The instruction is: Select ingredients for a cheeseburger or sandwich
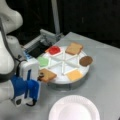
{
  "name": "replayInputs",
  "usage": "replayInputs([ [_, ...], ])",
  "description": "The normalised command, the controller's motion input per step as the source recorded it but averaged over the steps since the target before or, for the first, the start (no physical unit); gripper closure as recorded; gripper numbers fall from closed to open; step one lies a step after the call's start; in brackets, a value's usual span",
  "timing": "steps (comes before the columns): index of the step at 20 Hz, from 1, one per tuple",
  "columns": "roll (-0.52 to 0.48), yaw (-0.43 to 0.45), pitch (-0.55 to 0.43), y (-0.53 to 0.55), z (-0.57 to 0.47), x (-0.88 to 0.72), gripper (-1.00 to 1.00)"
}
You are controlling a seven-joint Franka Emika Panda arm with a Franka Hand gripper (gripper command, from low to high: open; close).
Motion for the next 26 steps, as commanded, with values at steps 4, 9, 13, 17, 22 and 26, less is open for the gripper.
replayInputs([
  [4,-0.14,0.19,0.224,-0.05,0.41,0.15,1.0],
  [9,-0.228,0.156,0.172,-0.04,0.26,0.24,1.0],
  [13,-0.382,0.118,0.165,-0.07,0.19,0.33,1.0],
  [17,-0.471,0.075,0.19,-0.05,0.22,0.33,1.0],
  [22,-0.451,0.067,0.141,-0.04,0.11,0.29,1.0],
  [26,-0.3,0.164,0.06,-0.07,0.01,0.26,1.0],
])
